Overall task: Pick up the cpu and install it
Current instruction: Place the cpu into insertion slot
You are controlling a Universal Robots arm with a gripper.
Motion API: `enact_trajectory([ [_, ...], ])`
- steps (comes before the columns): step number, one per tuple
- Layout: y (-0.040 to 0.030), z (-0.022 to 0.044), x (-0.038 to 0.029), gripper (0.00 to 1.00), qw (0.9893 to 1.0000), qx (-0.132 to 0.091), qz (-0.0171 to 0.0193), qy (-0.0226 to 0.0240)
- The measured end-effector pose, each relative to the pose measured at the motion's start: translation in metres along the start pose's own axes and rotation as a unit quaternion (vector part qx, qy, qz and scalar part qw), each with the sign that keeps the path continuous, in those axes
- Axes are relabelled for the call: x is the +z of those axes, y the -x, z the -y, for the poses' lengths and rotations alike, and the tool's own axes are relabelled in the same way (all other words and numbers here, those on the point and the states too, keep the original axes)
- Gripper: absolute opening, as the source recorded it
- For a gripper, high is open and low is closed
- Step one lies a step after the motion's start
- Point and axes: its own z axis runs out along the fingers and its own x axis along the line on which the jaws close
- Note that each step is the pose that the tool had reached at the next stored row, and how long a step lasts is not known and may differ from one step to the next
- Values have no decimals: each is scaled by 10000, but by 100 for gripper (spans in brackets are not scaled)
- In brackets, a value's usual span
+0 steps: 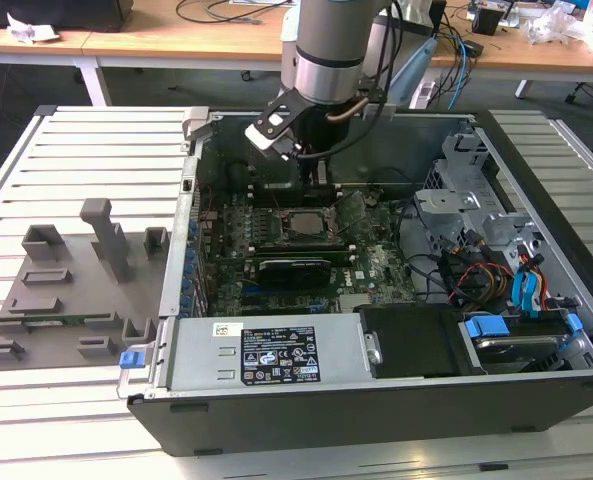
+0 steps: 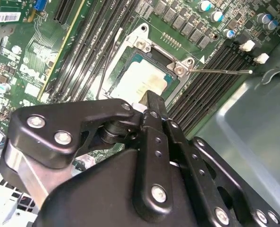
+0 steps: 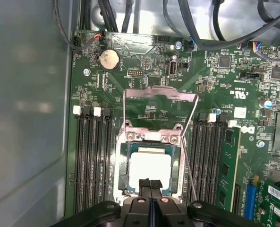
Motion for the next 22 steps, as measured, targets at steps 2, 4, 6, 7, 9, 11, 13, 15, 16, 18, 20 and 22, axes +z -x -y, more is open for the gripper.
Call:
enact_trajectory([
  [2, 0, 3, -65, 11, 10000, 0, 1, 0],
  [4, 2, 9, -210, 11, 10000, 0, 3, 0],
  [6, 3, 13, -299, 11, 10000, 0, 3, 0],
  [7, 3, 14, -329, 11, 10000, 1, 3, 0],
  [9, 4, 16, -393, 11, 10000, 0, 2, 0],
  [11, 5, 21, -506, 11, 10000, 0, 3, 0],
  [13, 6, 25, -599, 11, 10000, 0, 3, 0],
  [15, 6, 25, -603, 11, 10000, 0, 2, 1],
  [16, 6, 25, -603, 11, 10000, 0, 2, 0],
  [18, 6, 25, -604, 11, 10000, 0, 3, 0],
  [20, 6, 25, -605, 11, 10000, 0, 3, 0],
  [22, 6, 25, -605, 11, 10000, 0, 2, 0],
])
